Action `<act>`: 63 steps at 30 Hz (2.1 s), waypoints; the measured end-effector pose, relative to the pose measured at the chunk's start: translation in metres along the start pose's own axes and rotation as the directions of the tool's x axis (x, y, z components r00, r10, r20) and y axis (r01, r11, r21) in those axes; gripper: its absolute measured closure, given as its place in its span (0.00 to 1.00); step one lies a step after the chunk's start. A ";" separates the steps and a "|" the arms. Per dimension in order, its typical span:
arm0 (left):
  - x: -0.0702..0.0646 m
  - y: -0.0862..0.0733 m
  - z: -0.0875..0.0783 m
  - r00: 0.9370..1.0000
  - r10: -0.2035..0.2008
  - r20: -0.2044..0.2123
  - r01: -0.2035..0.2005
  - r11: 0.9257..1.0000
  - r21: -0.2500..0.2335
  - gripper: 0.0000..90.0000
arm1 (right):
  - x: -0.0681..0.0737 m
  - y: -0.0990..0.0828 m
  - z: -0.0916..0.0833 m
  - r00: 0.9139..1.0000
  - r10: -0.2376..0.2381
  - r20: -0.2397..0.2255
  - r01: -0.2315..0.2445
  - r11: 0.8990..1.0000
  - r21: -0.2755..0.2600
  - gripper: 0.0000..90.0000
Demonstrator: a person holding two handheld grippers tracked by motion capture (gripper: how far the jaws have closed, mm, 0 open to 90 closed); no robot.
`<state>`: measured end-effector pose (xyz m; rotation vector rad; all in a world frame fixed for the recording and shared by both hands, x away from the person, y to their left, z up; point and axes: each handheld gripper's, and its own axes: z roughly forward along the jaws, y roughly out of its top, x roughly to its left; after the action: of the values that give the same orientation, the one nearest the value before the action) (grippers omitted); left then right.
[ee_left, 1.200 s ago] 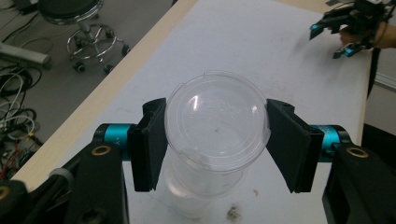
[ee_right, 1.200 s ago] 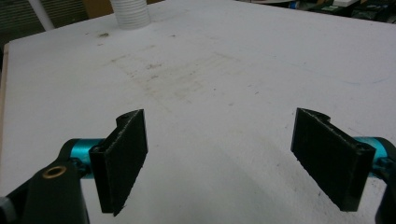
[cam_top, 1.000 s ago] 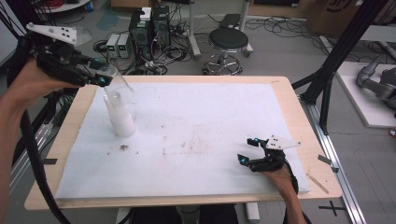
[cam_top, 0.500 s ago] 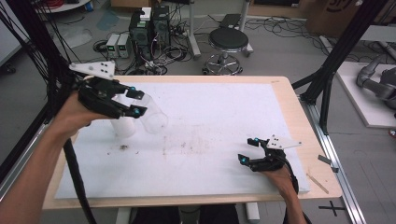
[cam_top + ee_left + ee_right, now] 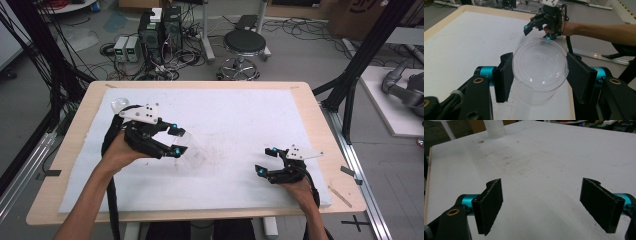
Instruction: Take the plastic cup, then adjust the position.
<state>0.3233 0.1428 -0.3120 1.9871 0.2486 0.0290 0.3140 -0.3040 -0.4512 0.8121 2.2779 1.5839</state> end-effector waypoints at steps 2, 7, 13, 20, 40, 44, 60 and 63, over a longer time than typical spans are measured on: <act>0.001 -0.005 0.003 1.000 -0.001 0.001 0.001 1.000 -0.011 0.46 | 0.000 0.000 0.000 1.000 0.001 0.000 -0.001 1.000 -0.001 0.21; 0.001 -0.014 0.004 1.000 -0.008 0.003 0.008 0.998 -0.058 0.46 | 0.001 0.000 0.000 1.000 -0.001 0.001 0.001 1.000 0.002 0.21; 0.002 -0.018 0.001 1.000 -0.019 0.004 0.020 0.994 -0.104 0.46 | 0.001 0.000 0.000 1.000 -0.004 0.002 0.004 1.000 0.002 0.21; 0.005 -0.021 0.003 1.000 -0.010 0.005 0.011 0.995 -0.098 0.46 | 0.001 0.000 0.000 1.000 -0.008 0.004 0.008 1.000 -0.002 0.21; 0.004 -0.025 0.002 1.000 0.004 0.010 -0.002 0.988 -0.155 0.45 | 0.001 0.011 -0.009 0.997 -0.007 -0.075 0.001 0.996 -0.088 0.21; 0.004 -0.026 0.004 1.000 0.004 0.016 -0.001 0.987 -0.160 0.45 | 0.006 0.031 -0.011 0.990 -0.032 -0.140 0.014 0.992 -0.128 0.21; 0.002 -0.026 0.013 0.999 0.010 0.030 -0.004 0.983 -0.184 0.46 | 0.022 0.076 0.003 0.948 -0.092 -0.305 0.049 0.988 -0.144 0.21; 0.000 -0.023 0.021 0.999 0.018 0.042 -0.009 0.981 -0.194 0.46 | 0.029 0.084 0.012 0.931 -0.105 -0.350 0.058 0.988 -0.141 0.21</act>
<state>0.3223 0.1327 -0.3415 1.7929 0.1966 0.0183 0.3216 -0.2564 -0.3755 0.4156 2.3734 1.9485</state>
